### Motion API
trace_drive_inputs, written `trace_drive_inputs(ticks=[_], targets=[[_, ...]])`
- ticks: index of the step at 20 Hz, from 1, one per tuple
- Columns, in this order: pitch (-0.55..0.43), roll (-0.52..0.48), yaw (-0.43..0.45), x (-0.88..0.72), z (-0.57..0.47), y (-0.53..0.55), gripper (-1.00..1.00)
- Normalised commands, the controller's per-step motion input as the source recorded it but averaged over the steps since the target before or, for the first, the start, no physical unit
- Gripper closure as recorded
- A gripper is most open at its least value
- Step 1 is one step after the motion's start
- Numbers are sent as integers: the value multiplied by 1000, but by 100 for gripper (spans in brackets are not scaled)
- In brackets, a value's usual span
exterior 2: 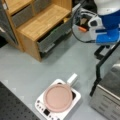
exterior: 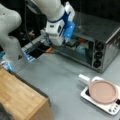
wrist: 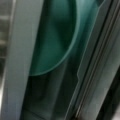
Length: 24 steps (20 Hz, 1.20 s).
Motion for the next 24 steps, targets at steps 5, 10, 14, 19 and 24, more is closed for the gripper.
trace_drive_inputs(ticks=[5,10,14,19,24], targets=[[-98,237,-33,-99,-180,-168,-100],[-91,214,-31,-79,-158,-161,-100],[-96,200,-25,-67,-171,-166,-100],[-94,183,-26,-57,-160,-119,-100],[-102,176,-26,-22,-170,-121,-100]])
